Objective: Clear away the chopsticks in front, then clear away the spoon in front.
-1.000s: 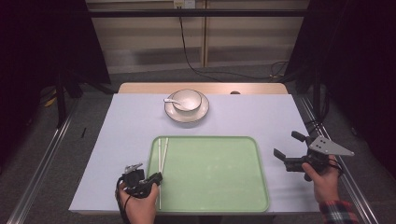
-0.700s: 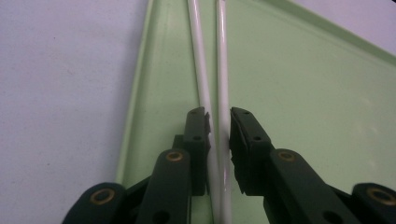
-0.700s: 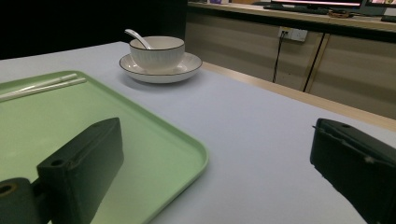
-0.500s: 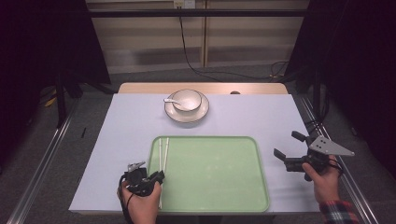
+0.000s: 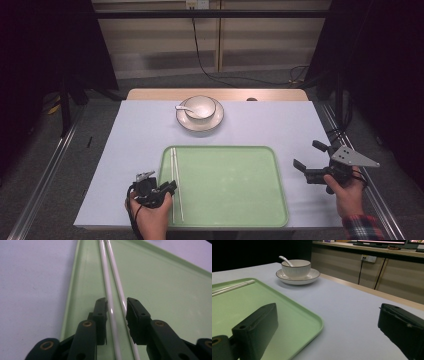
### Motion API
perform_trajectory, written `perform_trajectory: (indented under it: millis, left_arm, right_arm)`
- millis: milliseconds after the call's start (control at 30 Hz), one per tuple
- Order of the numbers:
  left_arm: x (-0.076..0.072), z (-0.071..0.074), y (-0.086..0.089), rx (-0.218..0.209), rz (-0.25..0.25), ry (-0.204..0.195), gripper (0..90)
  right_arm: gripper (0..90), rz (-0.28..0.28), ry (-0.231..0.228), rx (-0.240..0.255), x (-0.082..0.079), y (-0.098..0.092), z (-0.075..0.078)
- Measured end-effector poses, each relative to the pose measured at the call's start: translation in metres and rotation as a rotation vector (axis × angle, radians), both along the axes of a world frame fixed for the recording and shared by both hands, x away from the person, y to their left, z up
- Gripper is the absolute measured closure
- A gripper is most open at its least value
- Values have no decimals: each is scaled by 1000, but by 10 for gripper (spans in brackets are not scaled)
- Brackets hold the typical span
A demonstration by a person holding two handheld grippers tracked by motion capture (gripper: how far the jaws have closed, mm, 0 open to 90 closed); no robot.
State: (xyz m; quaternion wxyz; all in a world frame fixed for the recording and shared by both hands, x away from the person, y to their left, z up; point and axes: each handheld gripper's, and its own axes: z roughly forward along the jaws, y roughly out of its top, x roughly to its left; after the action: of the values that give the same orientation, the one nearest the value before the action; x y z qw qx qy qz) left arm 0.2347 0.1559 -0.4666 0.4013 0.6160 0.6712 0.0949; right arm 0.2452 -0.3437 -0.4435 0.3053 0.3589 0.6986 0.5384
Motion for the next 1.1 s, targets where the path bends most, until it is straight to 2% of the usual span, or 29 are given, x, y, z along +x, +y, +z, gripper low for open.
perform_trajectory:
  millis: [33, 67, 200, 300, 333, 367, 467, 500, 600, 667, 767, 967, 1033, 1100]
  left_arm:
    - [1, 2, 0, 14, 4, 2, 677]
    - [2, 2, 1, 0, -10, -15, 672]
    - [6, 6, 0, -20, -15, -35, 621]
    - [10, 9, 2, -18, -34, -64, 593]
    - [12, 10, 2, -28, -22, -76, 553]
    - [14, 10, 3, -36, -35, -87, 544]
    - [19, 13, 4, -47, -28, -102, 531]
    - [22, 14, 5, -46, -44, -116, 509]
    - [29, 17, 5, -51, -42, -150, 456]
    - [34, 19, 5, -38, -45, -167, 412]
    - [41, 23, 5, -60, -58, -171, 395]
    - [58, 24, 7, -32, -87, -237, 295]
    - [63, 24, 8, -38, -100, -260, 272]
    - [68, 25, 9, -62, -101, -281, 244]
  right_arm:
    - [21, 0, 0, 0, 0, 0, 0]
    - [21, 0, 0, 1, 0, 0, 0]
    - [21, 1, -2, 0, 0, 0, 0]
    - [21, -2, -1, 1, 0, 0, 0]
    - [21, -2, -1, 1, 0, 0, 0]
    - [21, 1, -1, 1, 0, 0, 0]
    - [21, 0, -1, 1, 0, 0, 0]
    - [21, 3, -3, 0, 0, 0, 0]
    - [21, 3, -2, -2, 0, 0, 0]
    - [22, 2, -3, -4, 0, 0, 0]
    - [22, 1, -3, -2, -1, -1, 0]
    - [22, 3, -3, -3, 0, 0, 0]
    - [22, 2, -4, -2, 0, 0, 0]
    - [22, 3, -2, -4, 0, 0, 0]
